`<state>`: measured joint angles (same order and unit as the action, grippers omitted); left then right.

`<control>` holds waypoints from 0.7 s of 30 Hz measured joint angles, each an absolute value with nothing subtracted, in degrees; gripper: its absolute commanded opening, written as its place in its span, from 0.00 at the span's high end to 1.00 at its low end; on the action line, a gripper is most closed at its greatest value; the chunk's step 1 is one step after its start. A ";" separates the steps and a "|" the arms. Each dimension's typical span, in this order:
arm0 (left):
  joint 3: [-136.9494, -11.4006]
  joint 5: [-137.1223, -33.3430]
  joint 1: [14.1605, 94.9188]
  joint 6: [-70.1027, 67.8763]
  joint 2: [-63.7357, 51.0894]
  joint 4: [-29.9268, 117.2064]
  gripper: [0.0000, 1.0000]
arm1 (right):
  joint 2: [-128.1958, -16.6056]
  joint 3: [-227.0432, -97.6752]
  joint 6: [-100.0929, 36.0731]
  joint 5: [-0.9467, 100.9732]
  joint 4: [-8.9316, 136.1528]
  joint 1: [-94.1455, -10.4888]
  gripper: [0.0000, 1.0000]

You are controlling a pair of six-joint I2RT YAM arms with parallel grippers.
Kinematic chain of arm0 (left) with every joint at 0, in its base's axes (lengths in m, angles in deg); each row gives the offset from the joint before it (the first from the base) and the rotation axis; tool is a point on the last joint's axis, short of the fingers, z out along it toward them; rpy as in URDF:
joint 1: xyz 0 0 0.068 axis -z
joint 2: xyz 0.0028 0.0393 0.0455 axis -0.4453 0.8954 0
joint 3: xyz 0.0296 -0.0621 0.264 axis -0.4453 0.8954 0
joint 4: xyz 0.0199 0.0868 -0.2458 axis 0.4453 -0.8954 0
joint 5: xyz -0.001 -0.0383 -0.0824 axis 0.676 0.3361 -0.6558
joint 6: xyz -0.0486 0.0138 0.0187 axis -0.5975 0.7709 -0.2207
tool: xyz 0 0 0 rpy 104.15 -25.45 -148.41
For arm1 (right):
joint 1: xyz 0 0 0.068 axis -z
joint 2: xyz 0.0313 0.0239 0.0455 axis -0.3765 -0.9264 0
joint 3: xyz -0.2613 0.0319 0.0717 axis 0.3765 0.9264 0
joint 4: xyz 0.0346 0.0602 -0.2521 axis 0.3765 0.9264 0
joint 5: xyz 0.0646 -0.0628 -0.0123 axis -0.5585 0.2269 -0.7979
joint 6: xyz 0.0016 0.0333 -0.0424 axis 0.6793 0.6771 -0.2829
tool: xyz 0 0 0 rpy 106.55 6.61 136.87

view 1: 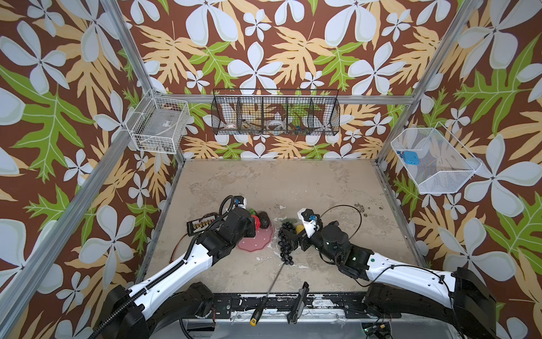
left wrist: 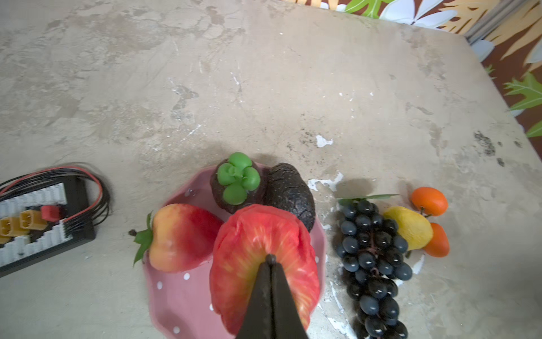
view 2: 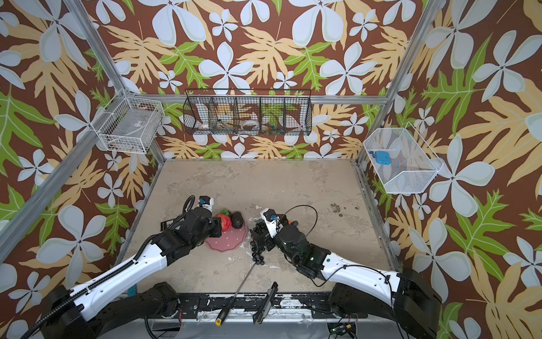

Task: Arrange fruit in a fruit bowl
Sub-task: Place the fruit in the fruit bowl.

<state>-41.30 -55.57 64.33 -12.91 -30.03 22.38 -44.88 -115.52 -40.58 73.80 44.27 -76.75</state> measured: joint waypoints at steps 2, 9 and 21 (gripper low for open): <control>-41.30 -54.02 64.33 -13.80 -28.83 21.50 1.00 | -42.87 -114.49 -40.05 74.61 45.14 -76.59 0.00; -39.44 -51.77 64.33 -16.60 -28.32 19.21 1.00 | -38.87 -111.85 -38.74 77.24 47.37 -76.09 0.00; -34.61 -51.75 64.33 -19.64 -29.53 18.40 1.00 | -40.49 -111.95 -38.08 77.34 47.46 -75.83 0.00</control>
<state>-34.61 -51.75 64.33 -19.64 -29.53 18.40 -40.49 -111.95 -38.08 77.34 47.46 -75.83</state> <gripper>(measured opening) 0.050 0.999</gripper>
